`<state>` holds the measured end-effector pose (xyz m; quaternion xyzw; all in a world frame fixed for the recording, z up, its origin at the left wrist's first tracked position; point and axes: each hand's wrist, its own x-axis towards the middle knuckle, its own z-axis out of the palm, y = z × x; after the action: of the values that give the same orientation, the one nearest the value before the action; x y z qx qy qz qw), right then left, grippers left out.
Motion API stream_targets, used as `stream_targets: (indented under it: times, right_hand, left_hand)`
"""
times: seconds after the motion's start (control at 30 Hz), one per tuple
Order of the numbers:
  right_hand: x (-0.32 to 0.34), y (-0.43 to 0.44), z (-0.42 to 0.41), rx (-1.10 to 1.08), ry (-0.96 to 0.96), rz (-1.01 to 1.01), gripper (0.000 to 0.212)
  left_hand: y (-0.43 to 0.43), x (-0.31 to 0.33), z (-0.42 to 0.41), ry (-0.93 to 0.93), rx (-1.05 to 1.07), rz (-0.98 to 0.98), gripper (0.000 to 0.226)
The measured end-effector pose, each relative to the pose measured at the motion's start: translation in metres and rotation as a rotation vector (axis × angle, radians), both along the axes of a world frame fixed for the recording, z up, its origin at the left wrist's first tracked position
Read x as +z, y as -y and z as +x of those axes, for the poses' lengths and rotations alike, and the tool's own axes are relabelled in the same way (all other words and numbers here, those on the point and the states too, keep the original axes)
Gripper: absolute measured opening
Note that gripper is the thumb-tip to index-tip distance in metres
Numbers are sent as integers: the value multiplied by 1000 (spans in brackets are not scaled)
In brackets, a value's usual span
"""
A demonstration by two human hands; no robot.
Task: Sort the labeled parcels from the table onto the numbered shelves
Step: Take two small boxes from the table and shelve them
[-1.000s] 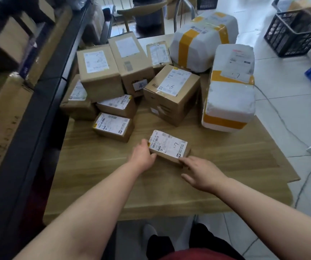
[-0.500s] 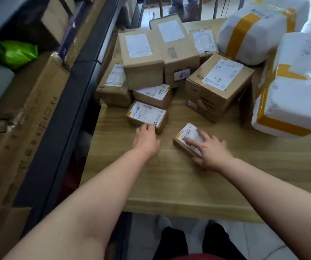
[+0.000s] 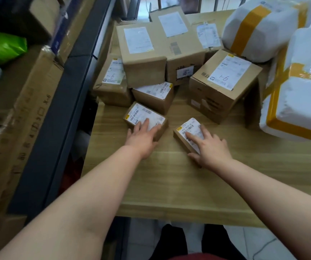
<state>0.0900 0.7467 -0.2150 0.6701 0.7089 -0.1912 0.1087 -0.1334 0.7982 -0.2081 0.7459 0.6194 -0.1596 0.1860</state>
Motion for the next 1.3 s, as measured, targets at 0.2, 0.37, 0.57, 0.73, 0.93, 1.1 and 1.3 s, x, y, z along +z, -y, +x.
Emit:
stream_targets:
  times: [0.2, 0.37, 0.57, 0.73, 0.93, 1.1, 1.3]
  right_hand:
    - [2, -10, -12, -22, -28, -28, 75]
    - [1, 1, -11, 1, -17, -45, 79]
    - [1, 2, -11, -32, -27, -54, 77]
    - [1, 5, -9, -37, -28, -48, 77]
    - [1, 28, -24, 2, -51, -48, 74]
    - [-5, 58, -29, 33, -98, -12, 73]
    - [-9, 89, -24, -49, -155, 63, 78]
  left_hand:
    - [-7, 13, -8, 109, 57, 70, 49]
    - [-18, 7, 16, 86, 171, -23, 60]
    - [-15, -7, 13, 110, 180, 0, 48]
    - [23, -7, -10, 72, 25, -19, 44]
    - [82, -11, -13, 56, -53, 6, 33]
    - [107, -4, -20, 272, 68, 72, 46]
    - [113, -10, -17, 396, 518, 62, 122]
